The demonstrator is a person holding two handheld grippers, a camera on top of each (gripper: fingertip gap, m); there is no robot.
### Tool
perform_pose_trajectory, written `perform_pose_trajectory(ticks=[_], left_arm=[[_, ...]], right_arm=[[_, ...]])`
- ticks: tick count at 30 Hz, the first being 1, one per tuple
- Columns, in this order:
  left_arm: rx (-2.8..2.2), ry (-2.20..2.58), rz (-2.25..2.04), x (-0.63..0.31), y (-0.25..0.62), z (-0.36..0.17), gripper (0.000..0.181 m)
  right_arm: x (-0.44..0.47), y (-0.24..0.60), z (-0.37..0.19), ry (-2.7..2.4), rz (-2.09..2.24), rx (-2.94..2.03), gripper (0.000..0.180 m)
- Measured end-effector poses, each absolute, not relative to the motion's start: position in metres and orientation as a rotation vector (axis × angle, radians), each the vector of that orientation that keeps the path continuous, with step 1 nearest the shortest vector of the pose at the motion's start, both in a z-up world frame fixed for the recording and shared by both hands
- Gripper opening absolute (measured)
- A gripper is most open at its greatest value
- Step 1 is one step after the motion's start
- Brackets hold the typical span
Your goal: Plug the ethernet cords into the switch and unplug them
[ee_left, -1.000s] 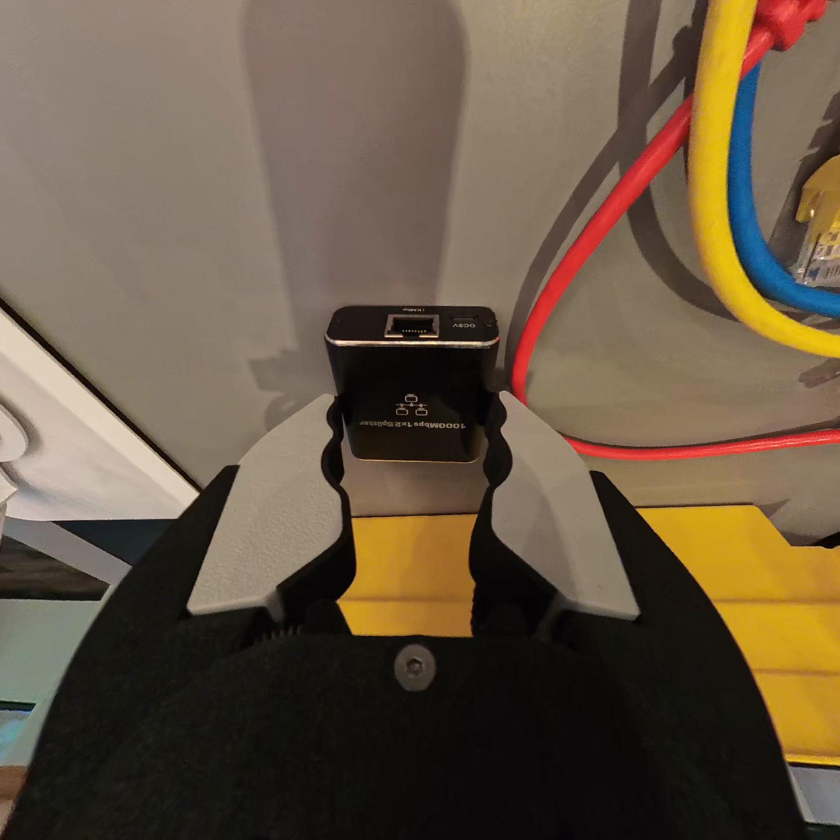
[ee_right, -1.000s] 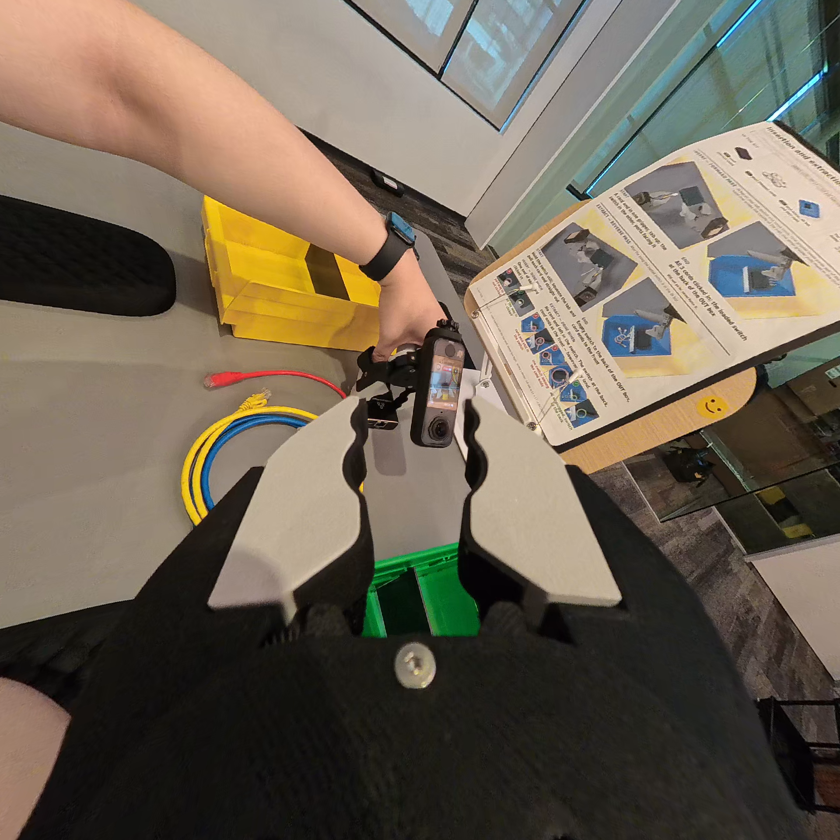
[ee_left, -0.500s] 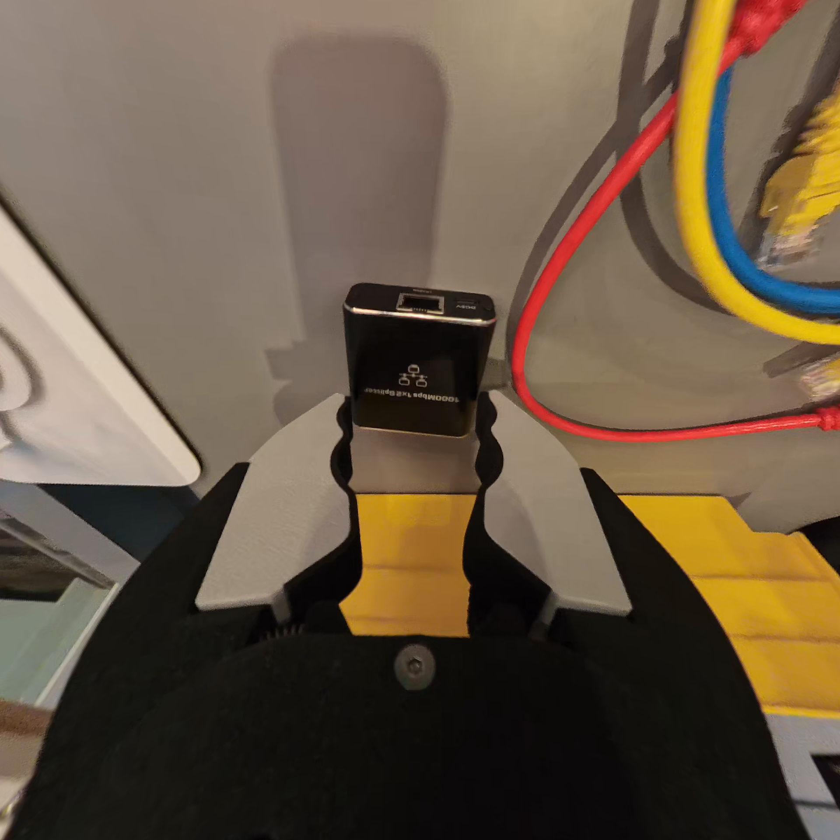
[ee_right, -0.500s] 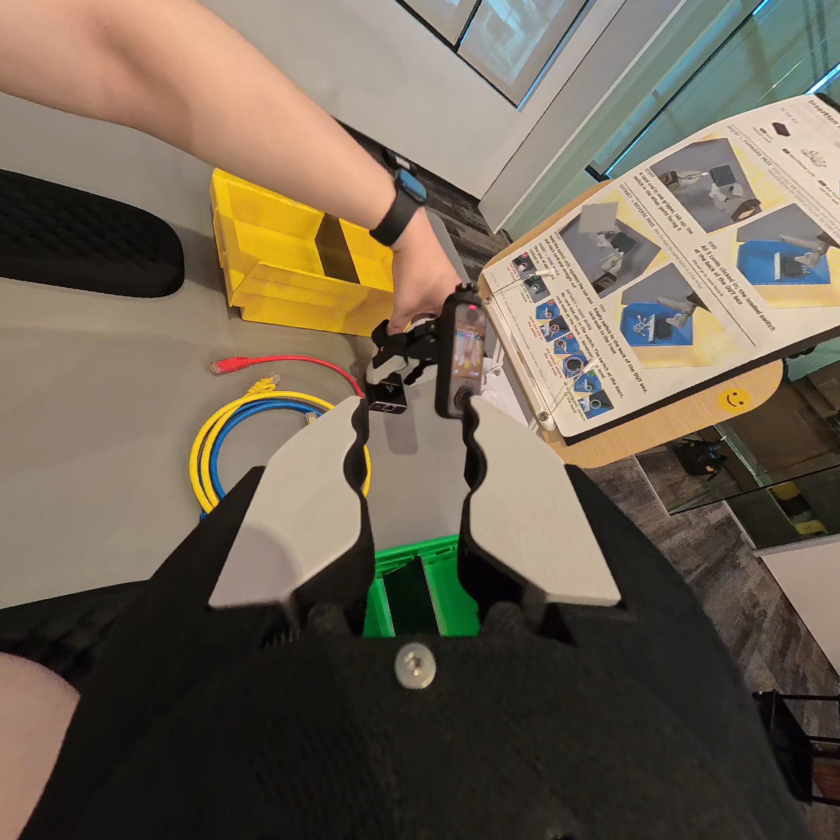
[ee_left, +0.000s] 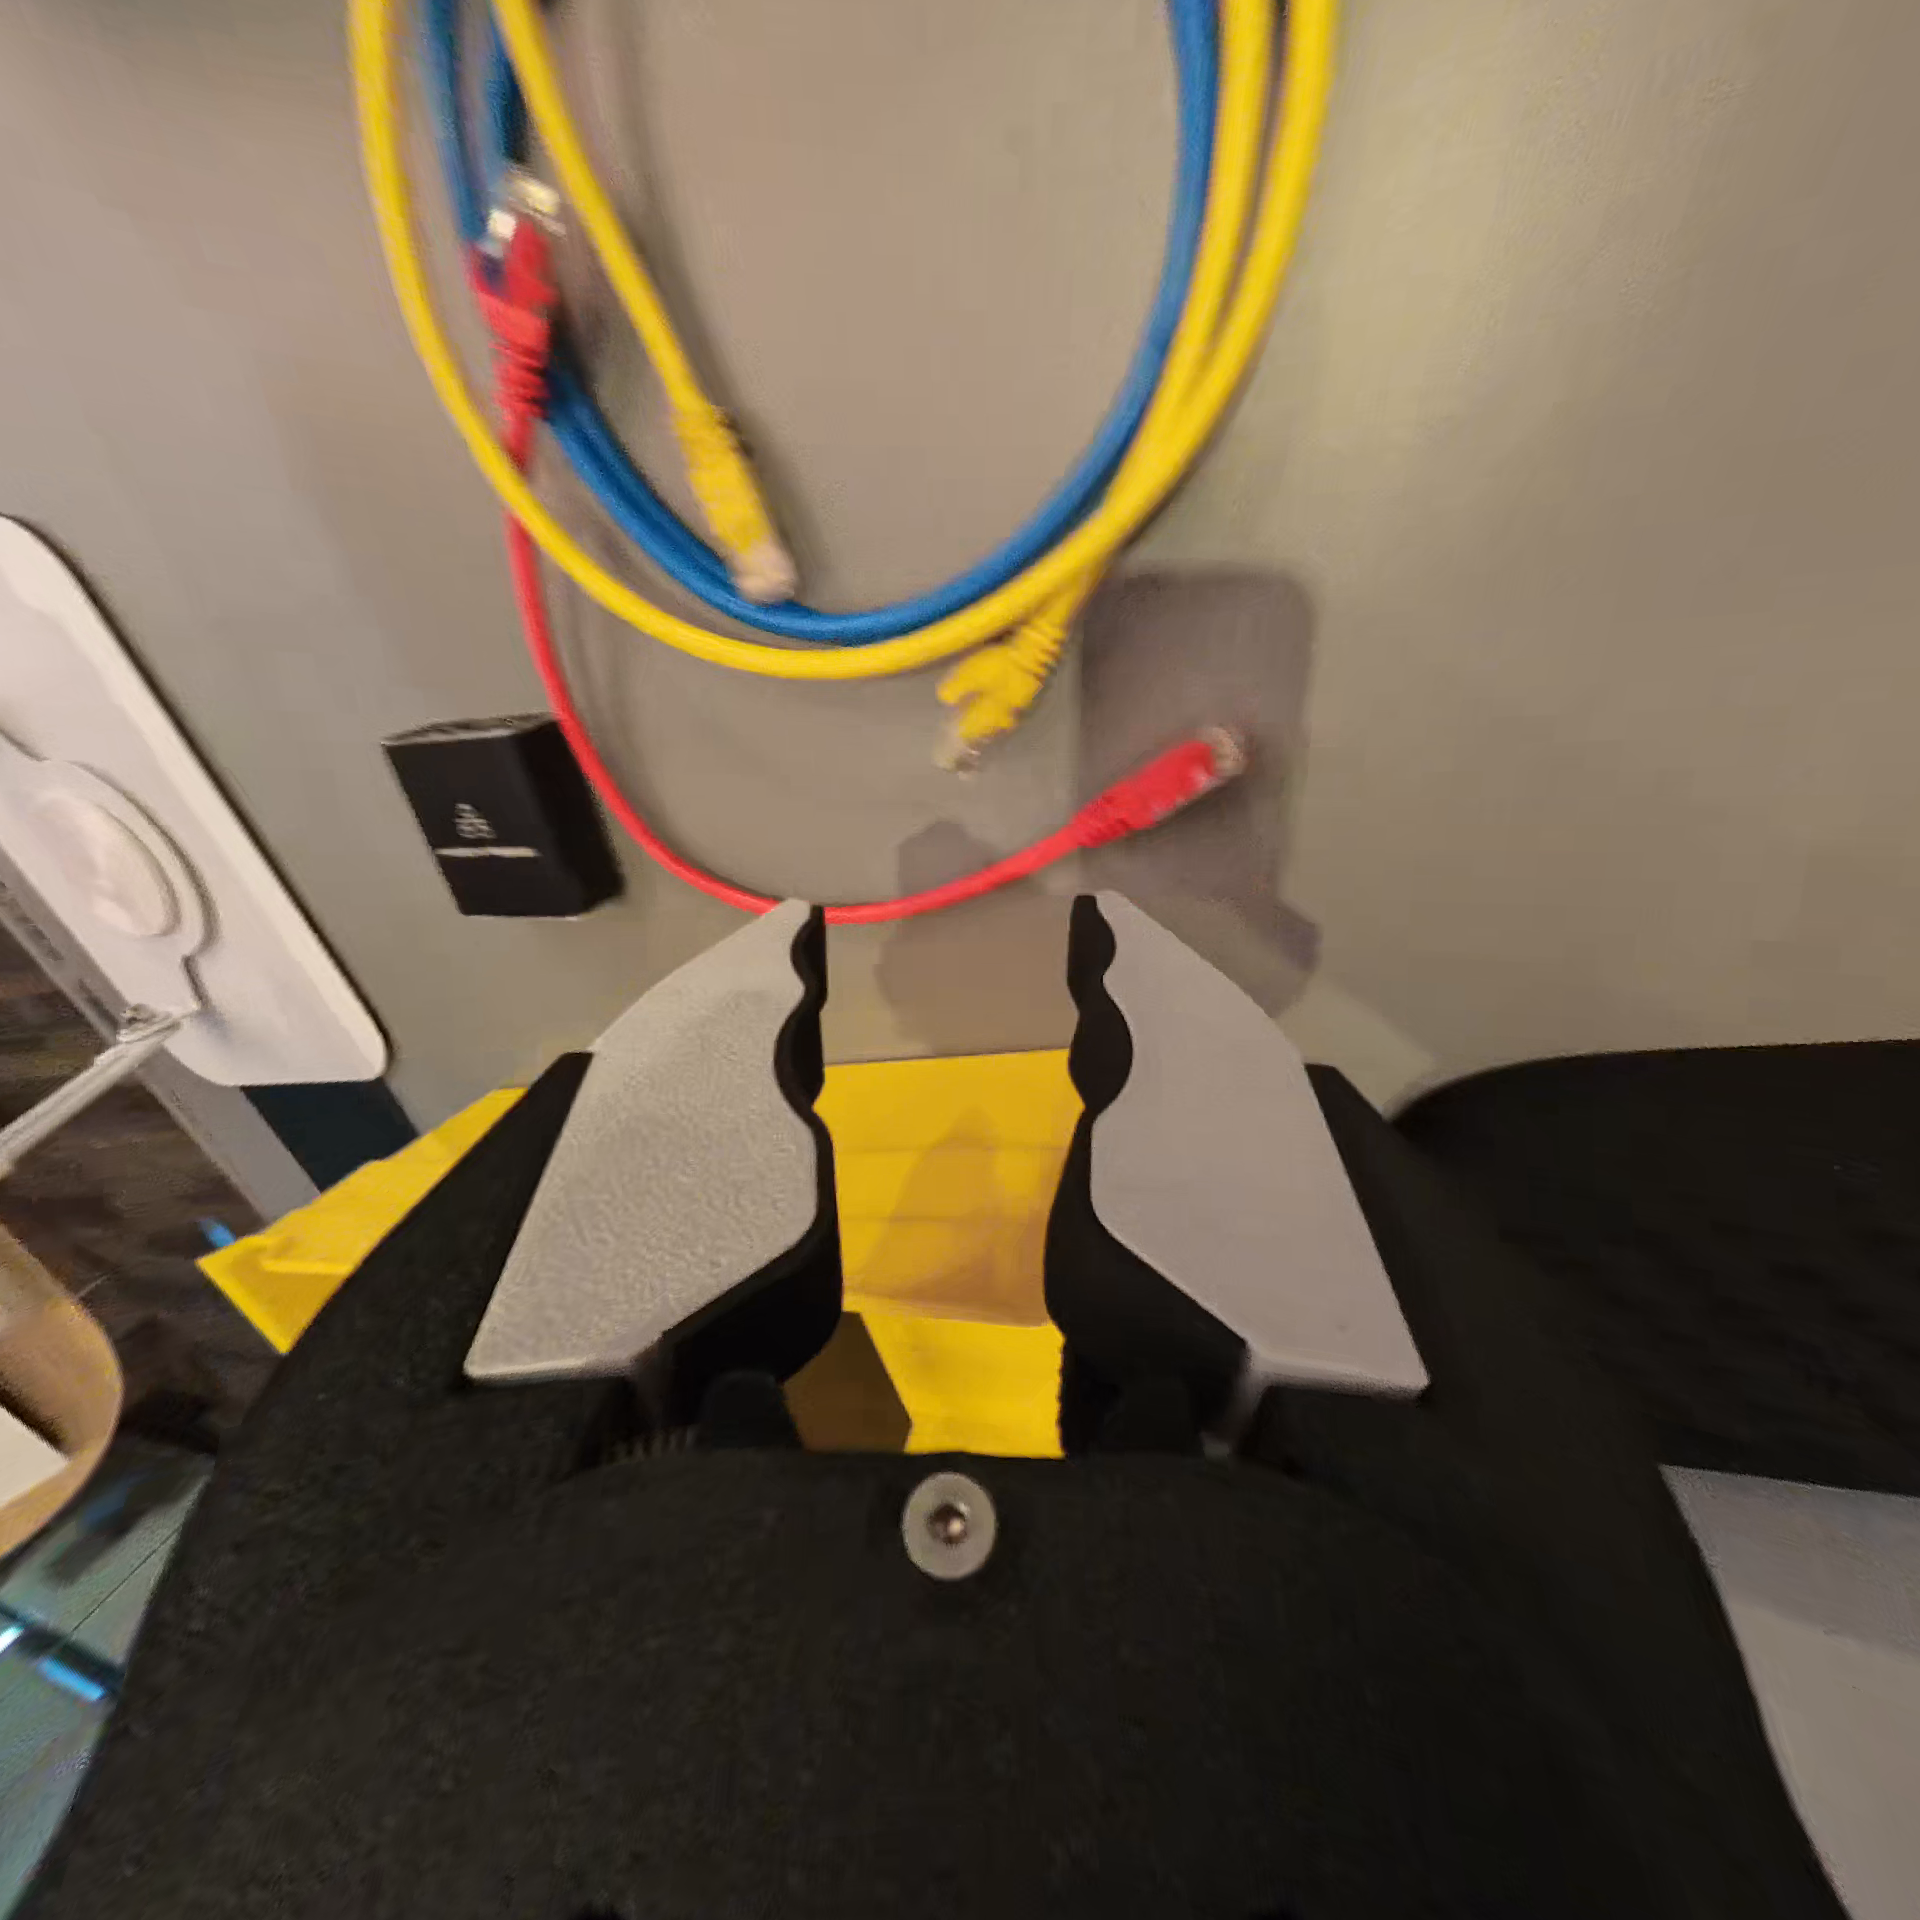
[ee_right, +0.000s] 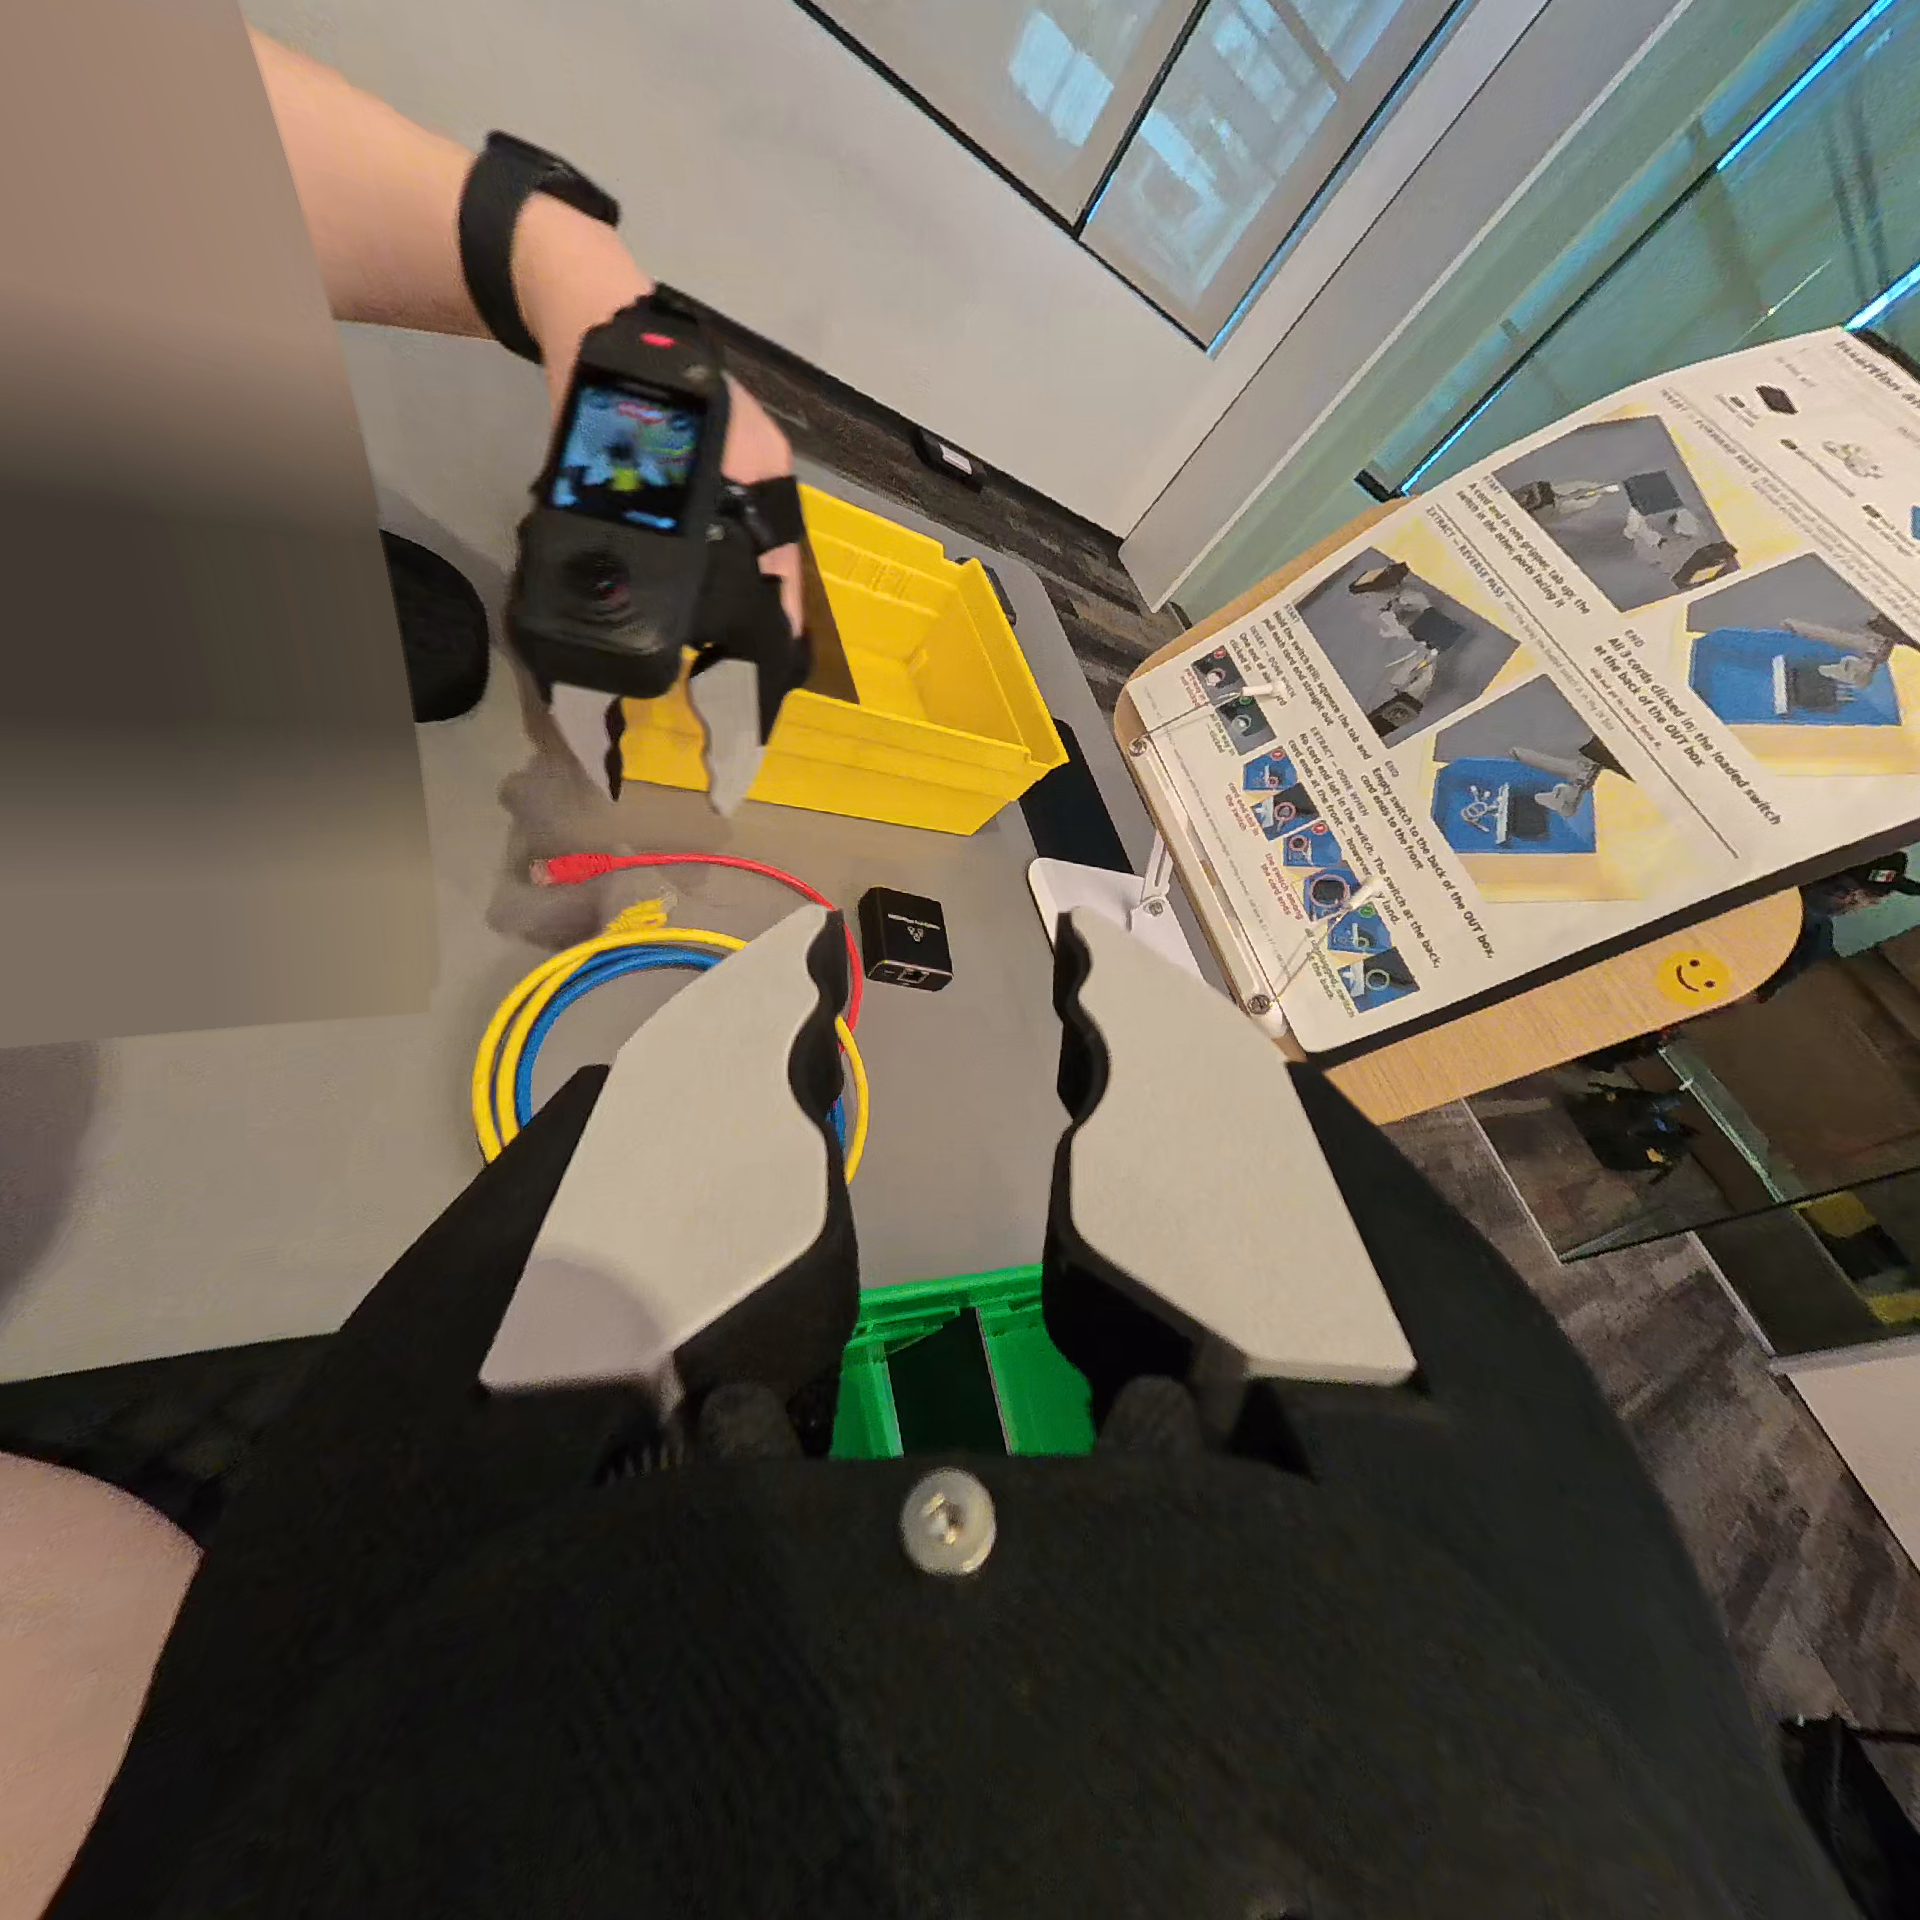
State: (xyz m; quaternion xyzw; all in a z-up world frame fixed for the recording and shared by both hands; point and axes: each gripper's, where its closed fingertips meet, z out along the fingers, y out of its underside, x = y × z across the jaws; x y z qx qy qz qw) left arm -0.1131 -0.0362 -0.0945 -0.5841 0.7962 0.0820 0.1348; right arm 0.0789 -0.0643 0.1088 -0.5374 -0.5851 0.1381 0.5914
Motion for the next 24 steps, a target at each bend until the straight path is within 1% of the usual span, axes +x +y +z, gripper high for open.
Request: perform_pose_trajectory(ticks=[3, 6, 13, 17, 24], left_arm=[[-1.724, 2.313, 0.278, -0.124, -0.054, -0.112, 0.045], [-1.744, 2.286, 0.219, -0.118, -0.063, -0.118, 0.043], [-1.747, 2.225, 0.157, -0.090, -0.055, -0.131, 0.043], [-1.900, 2.178, 0.237, -0.095, -0.044, -0.142, 0.040], [-1.865, 2.149, 0.375, -0.090, -0.030, -0.141, 0.037]], right_arm=[[0.076, -0.068, 0.109, -1.379, 0.325, -1.234, 0.039], [0.074, -0.072, 0.108, -1.394, 0.321, -1.228, 0.039], [0.075, -0.071, 0.106, -1.398, 0.320, -1.237, 0.039], [0.077, -0.070, 0.105, -1.395, 0.319, -1.244, 0.039], [0.079, -0.069, 0.103, -1.396, 0.328, -1.249, 0.039]])
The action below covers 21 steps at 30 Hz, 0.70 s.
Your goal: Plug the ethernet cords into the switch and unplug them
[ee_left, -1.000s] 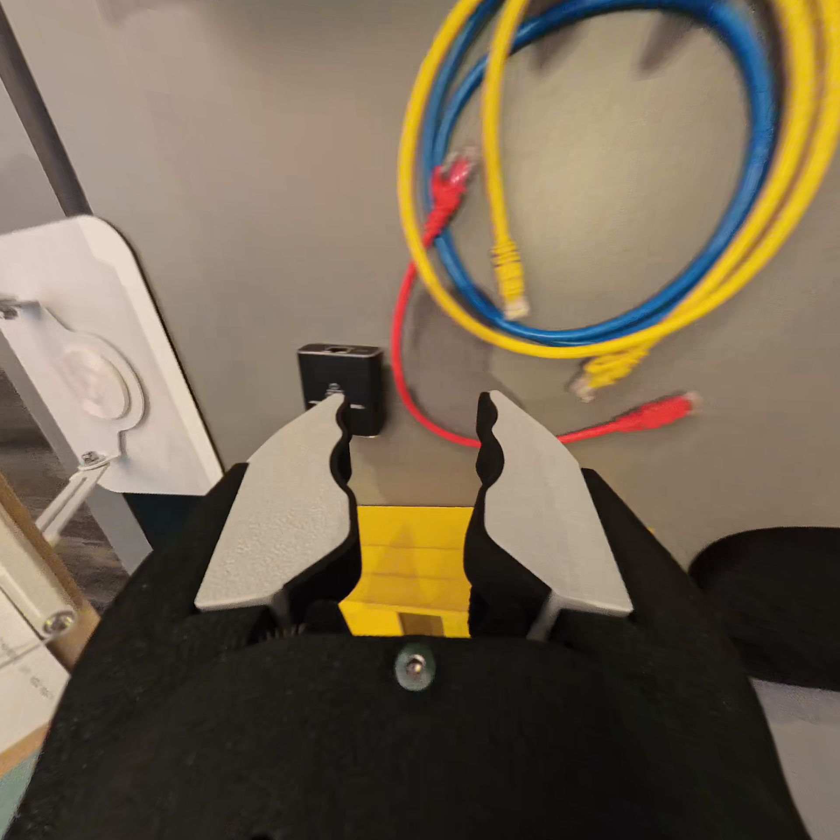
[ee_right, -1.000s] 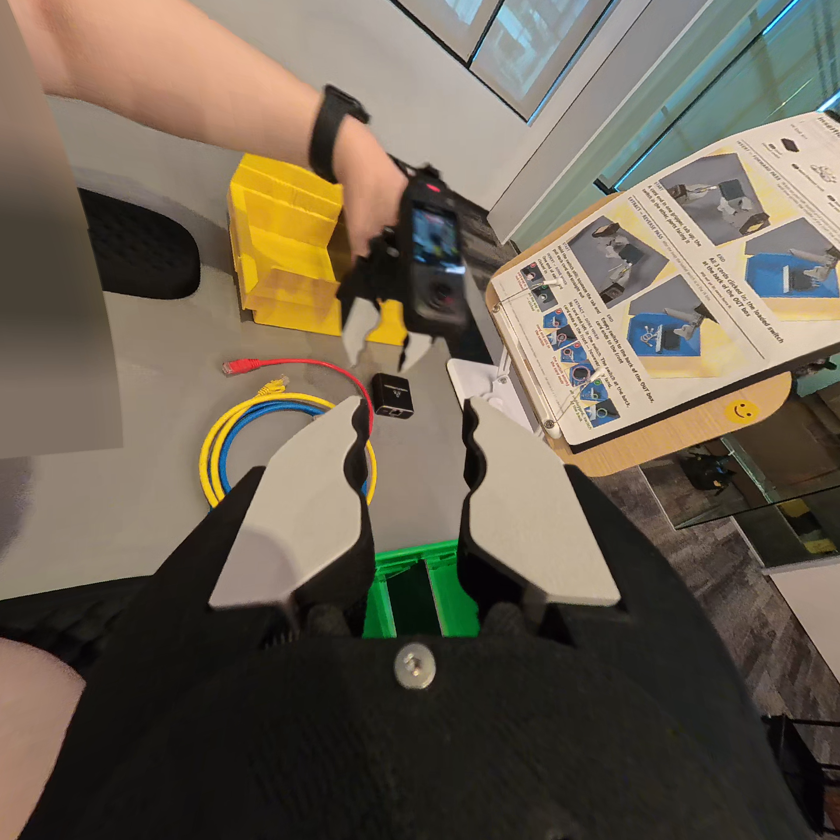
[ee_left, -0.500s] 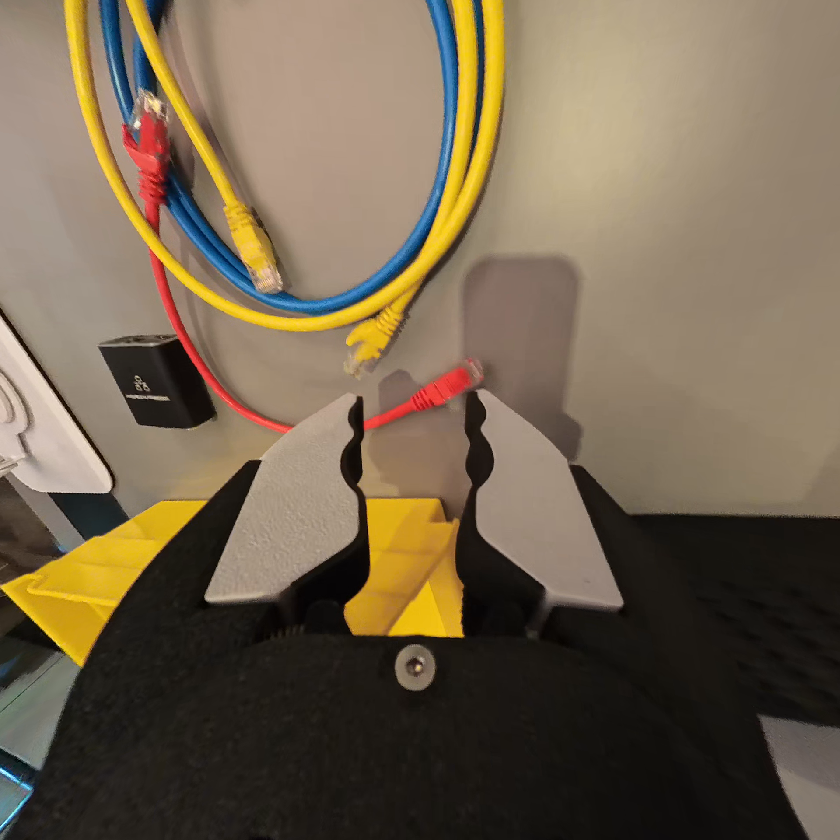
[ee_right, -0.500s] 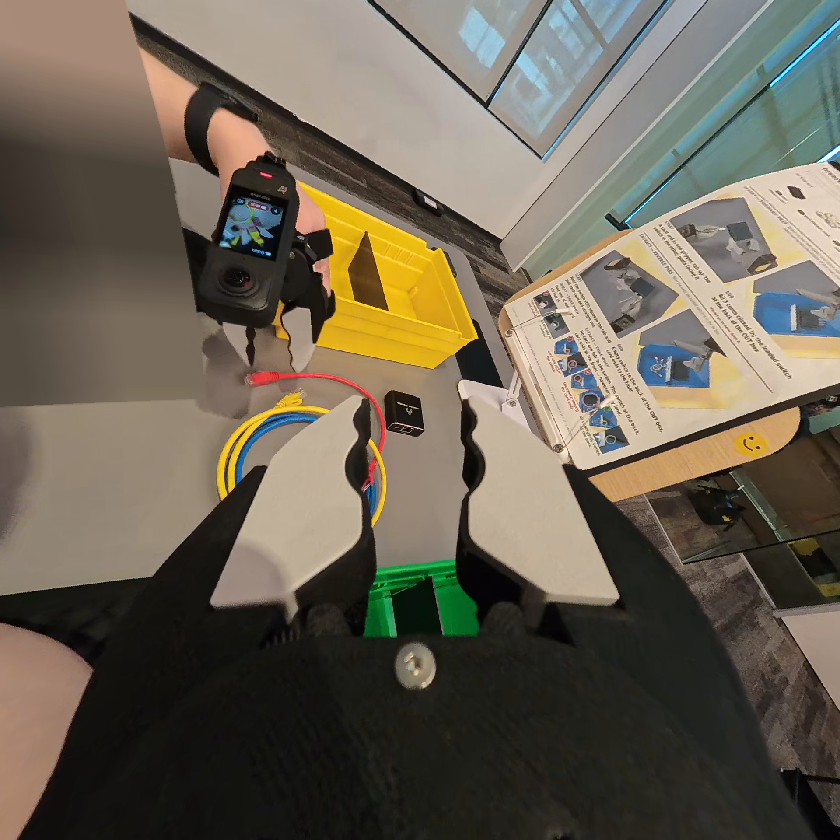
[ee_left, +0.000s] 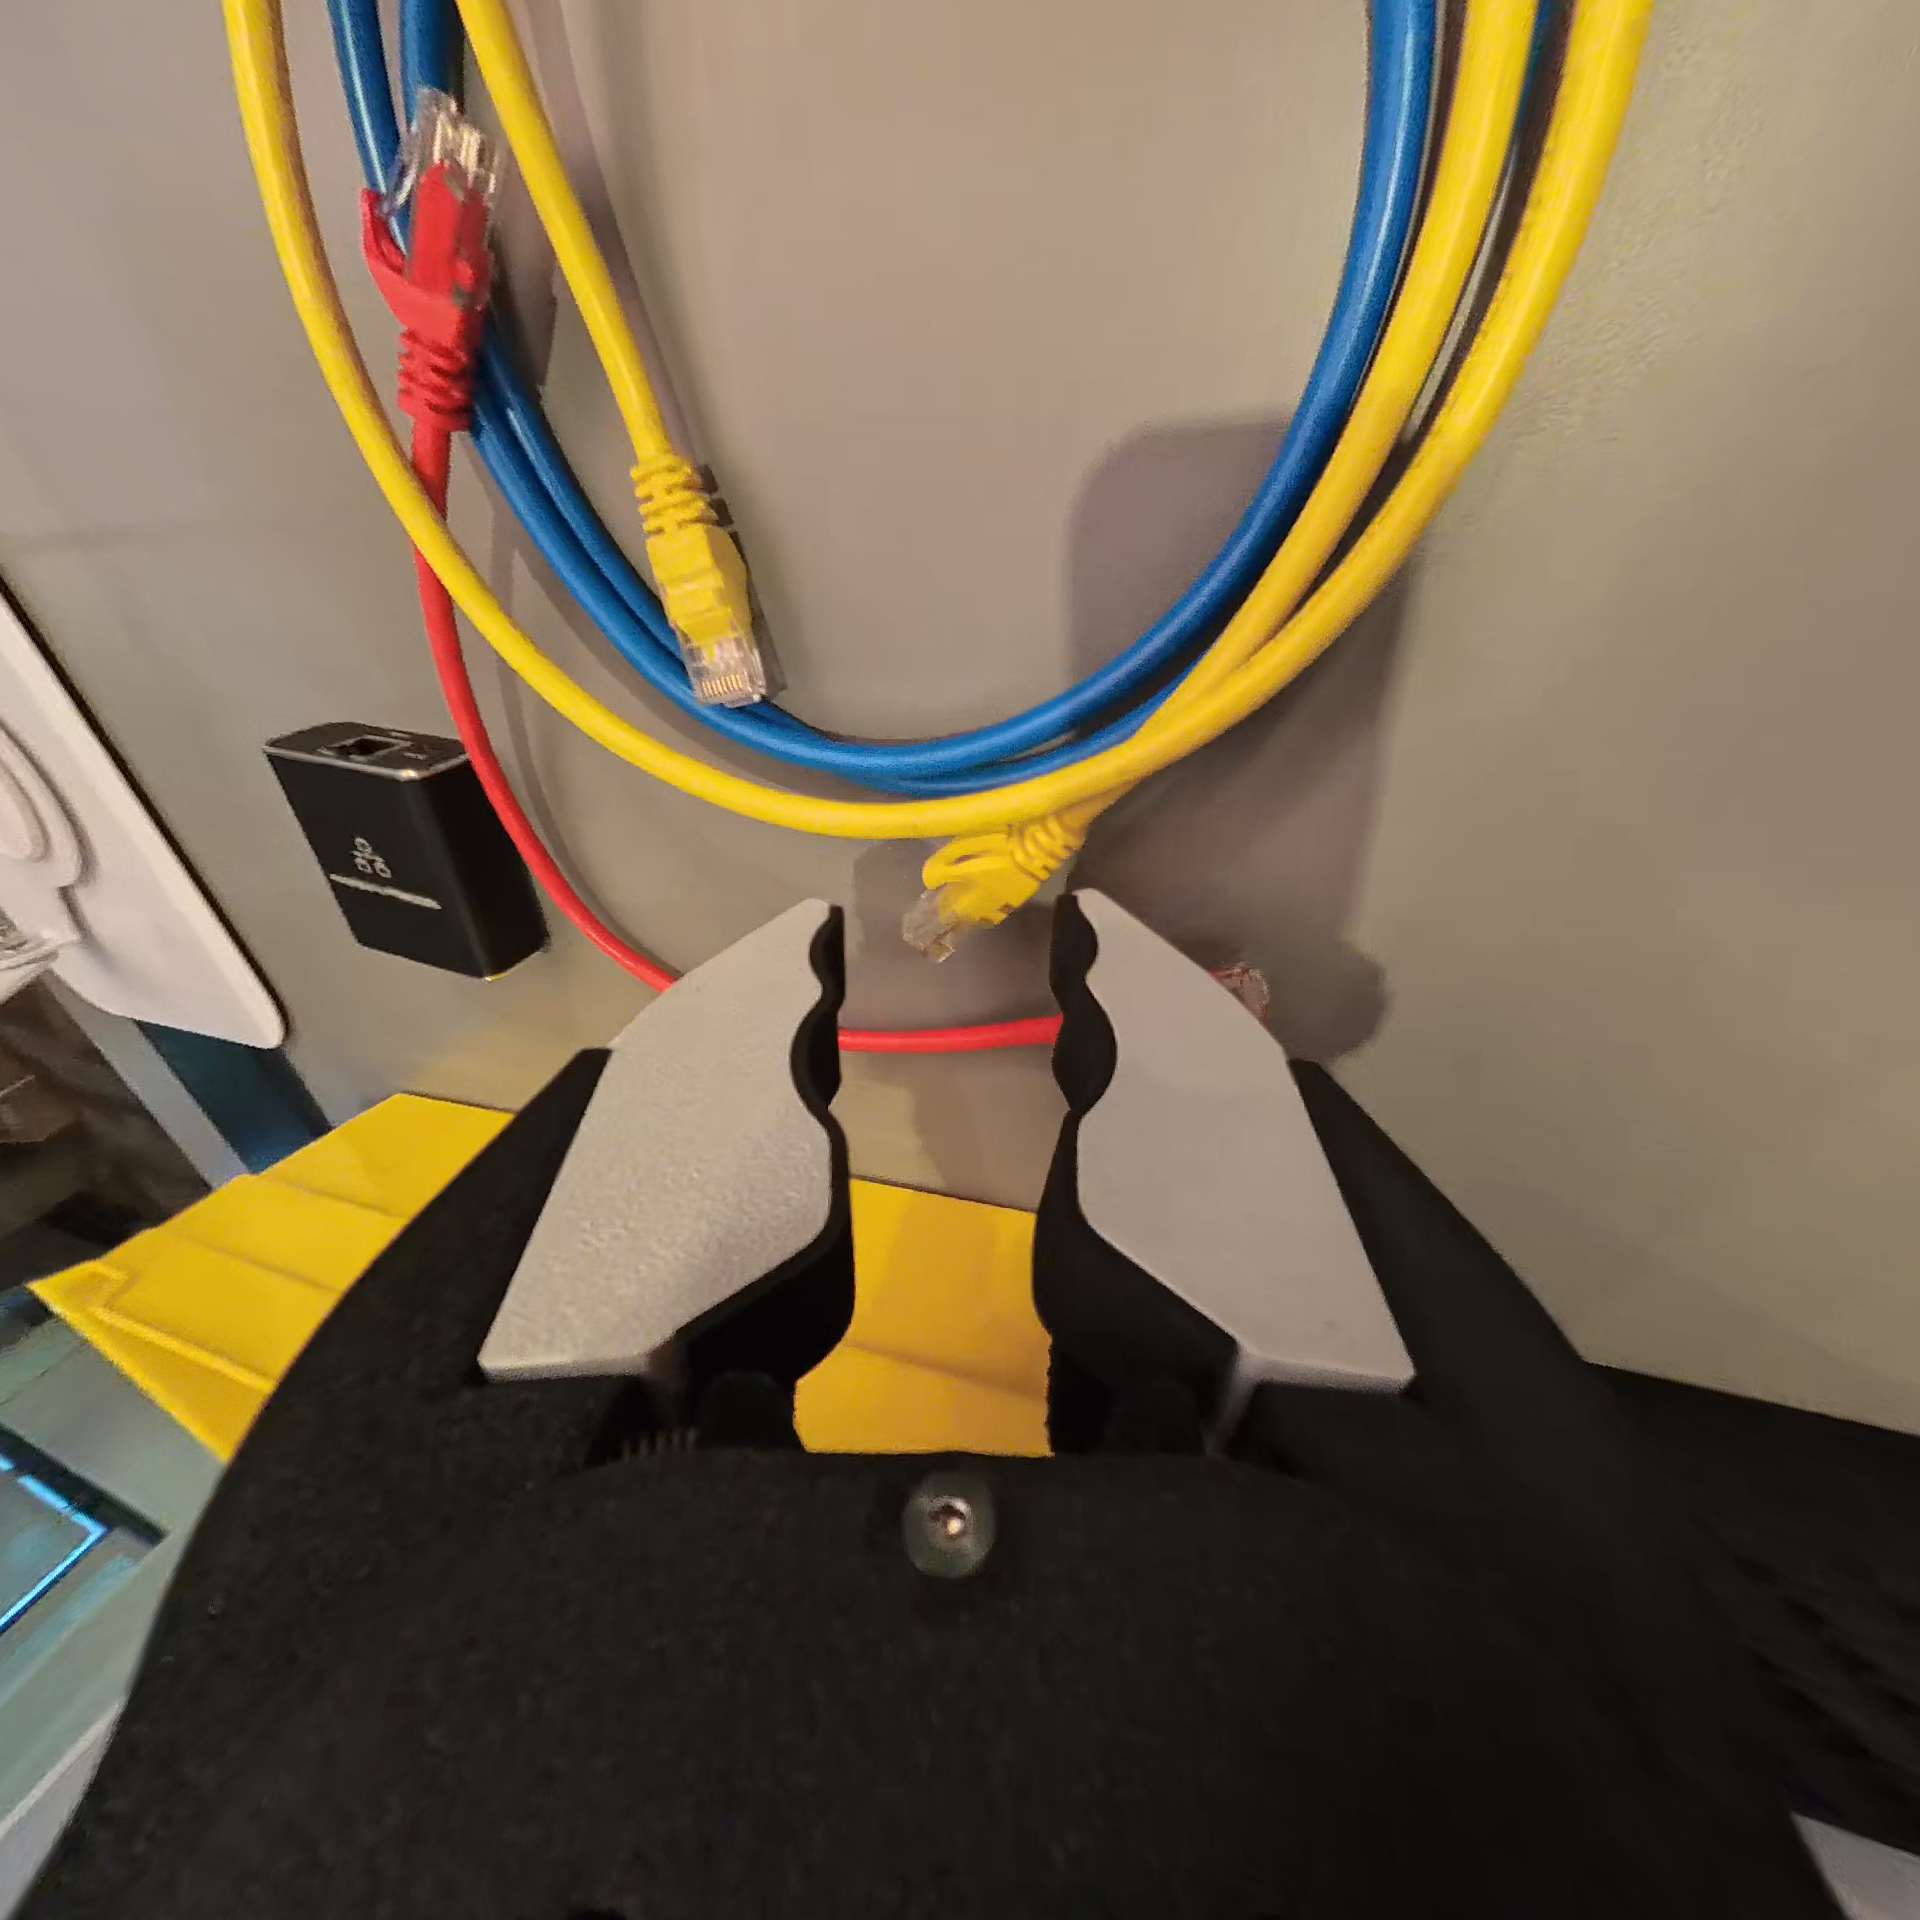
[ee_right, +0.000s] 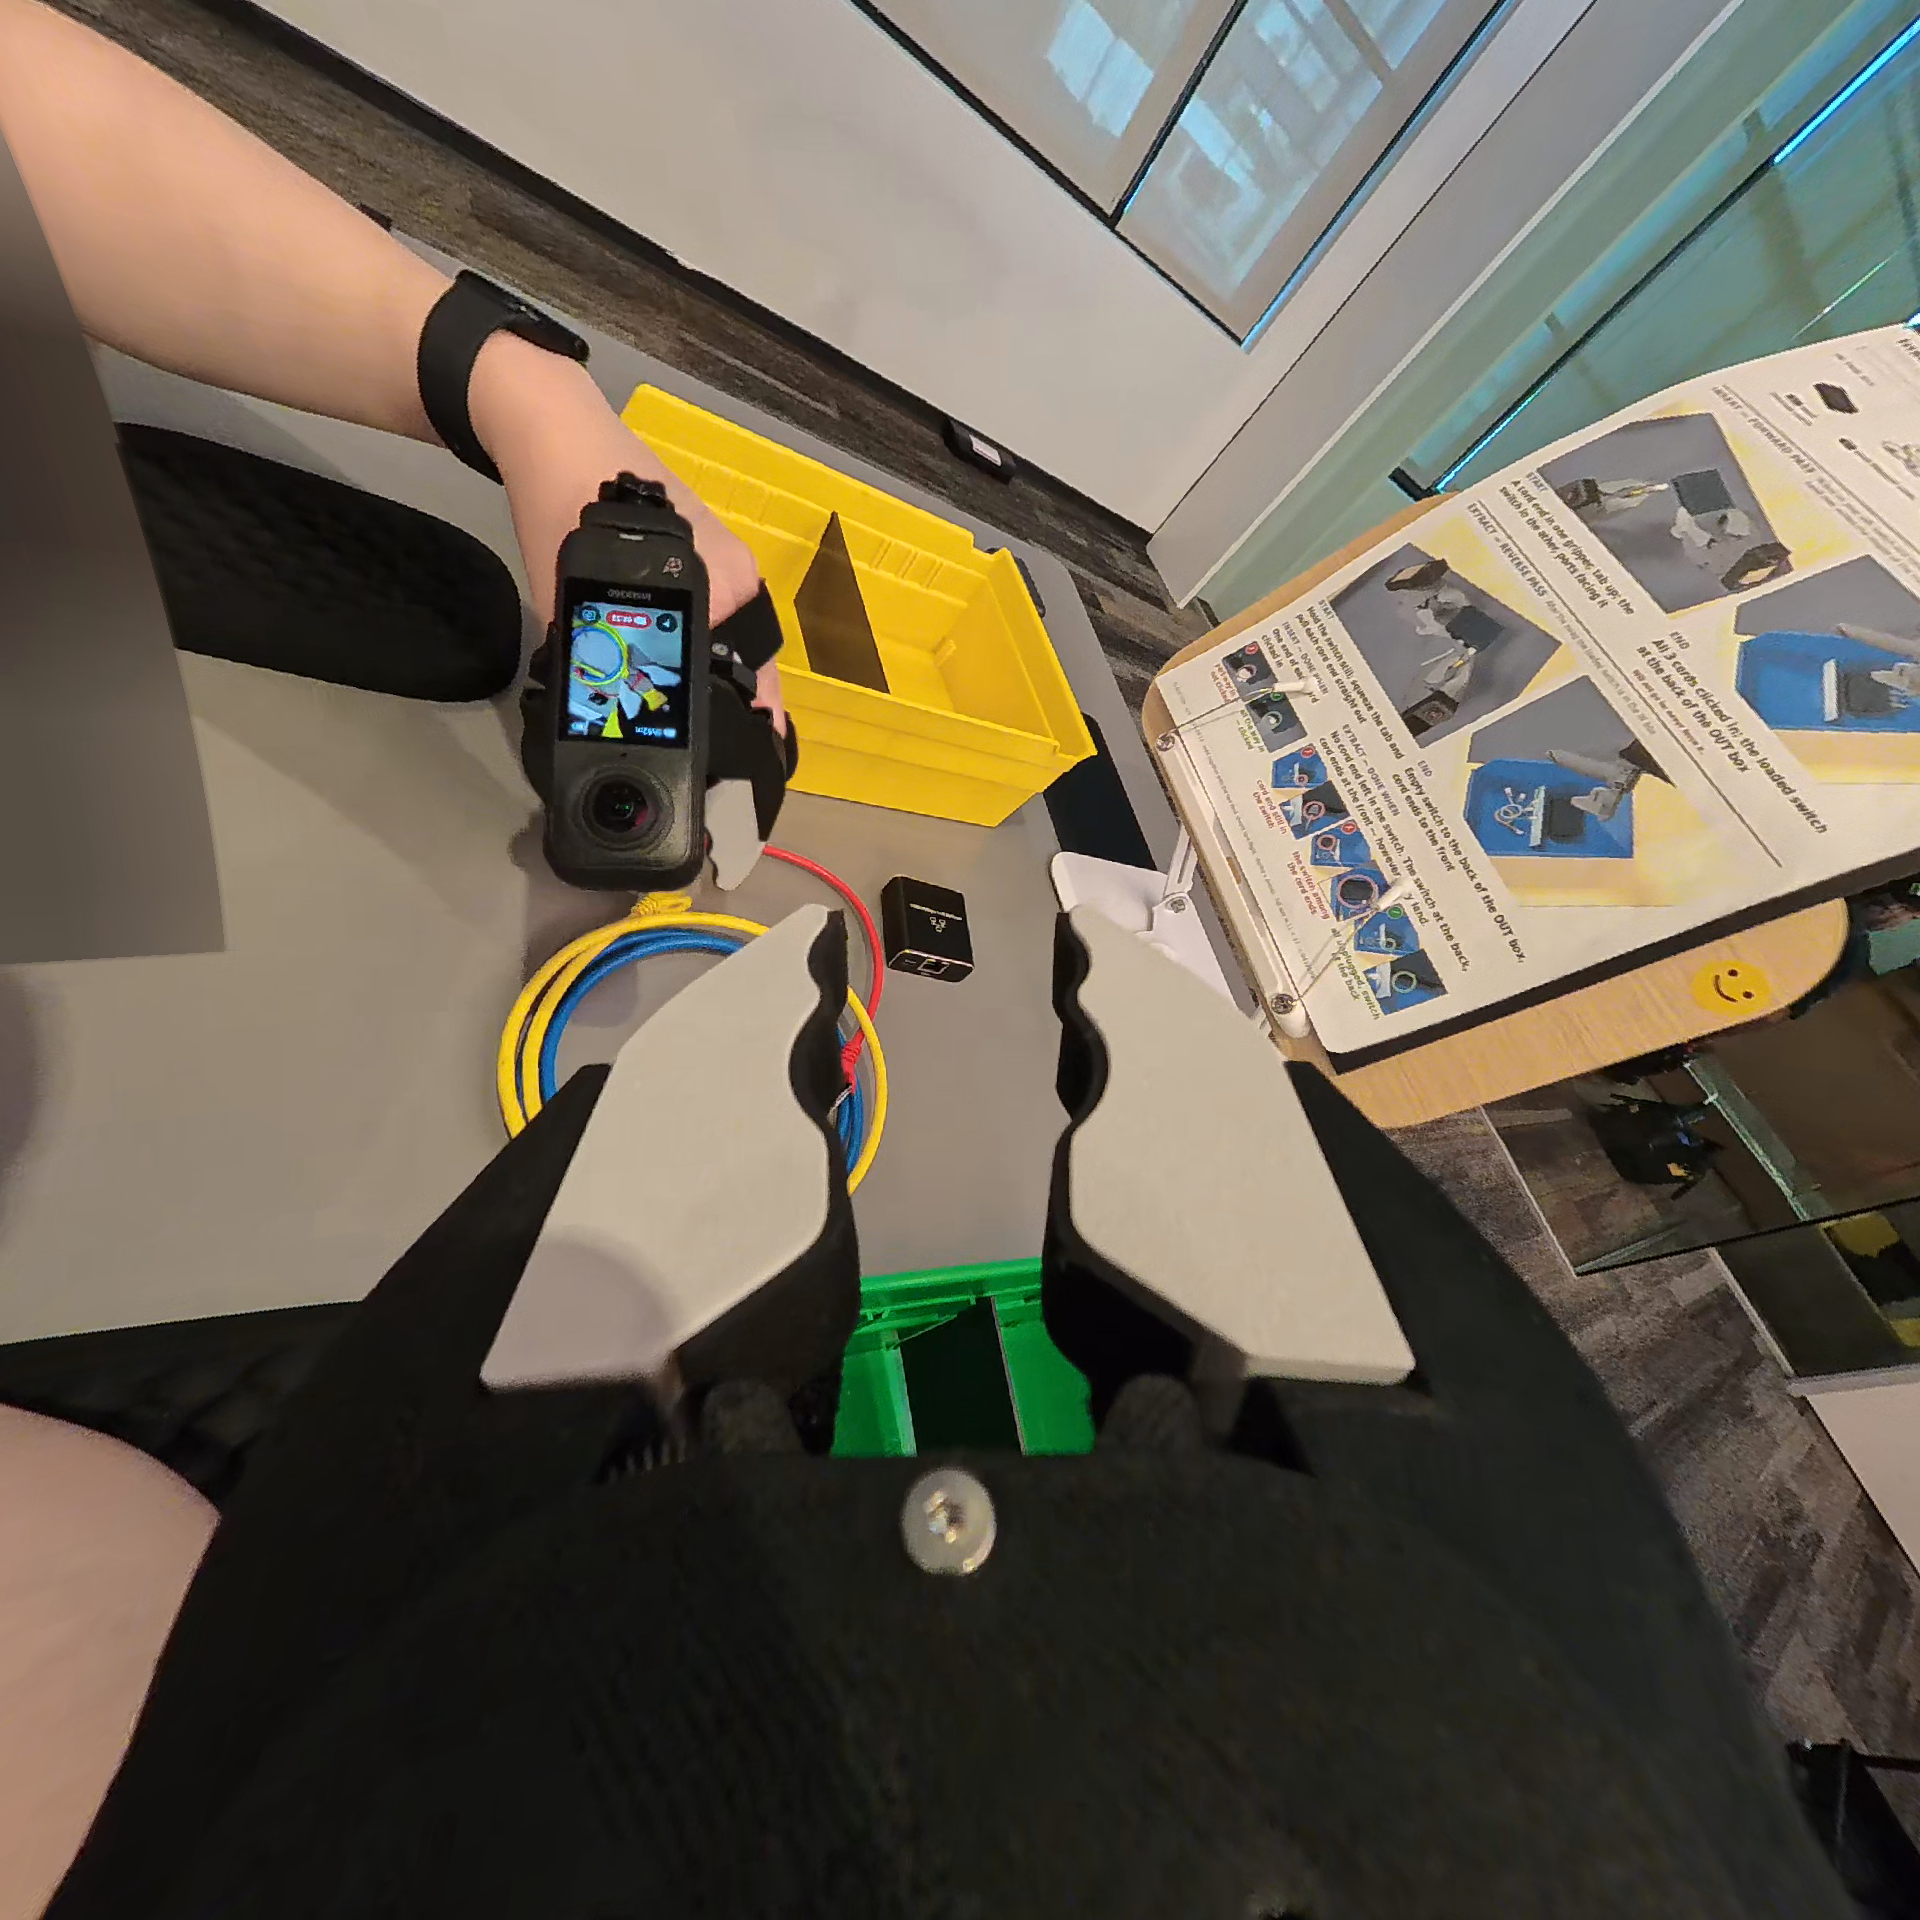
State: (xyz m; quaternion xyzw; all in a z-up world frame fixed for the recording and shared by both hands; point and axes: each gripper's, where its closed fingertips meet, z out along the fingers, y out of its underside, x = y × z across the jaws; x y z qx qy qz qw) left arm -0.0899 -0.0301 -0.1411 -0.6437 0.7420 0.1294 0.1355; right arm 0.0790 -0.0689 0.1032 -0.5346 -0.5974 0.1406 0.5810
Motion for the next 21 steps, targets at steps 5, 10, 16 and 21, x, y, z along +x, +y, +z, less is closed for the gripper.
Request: perform_pose_trajectory(ticks=[5, 10, 16, 21], left_arm=[[-1.892, 2.200, 0.377, -0.085, -0.031, -0.144, 0.034], [-1.898, 2.176, 0.264, -0.077, -0.035, -0.136, 0.031], [-1.980, 2.048, 0.109, -0.055, -0.014, -0.121, 0.031], [-1.985, 2.099, 0.181, -0.039, 0.003, -0.139, 0.031]], right_arm=[[0.078, -0.072, 0.101, -1.414, 0.325, -1.248, 0.039], [0.082, -0.075, 0.105, -1.401, 0.340, -1.224, 0.038], [0.081, -0.078, 0.104, -1.415, 0.337, -1.216, 0.038], [0.082, -0.079, 0.103, -1.420, 0.335, -1.217, 0.038]])
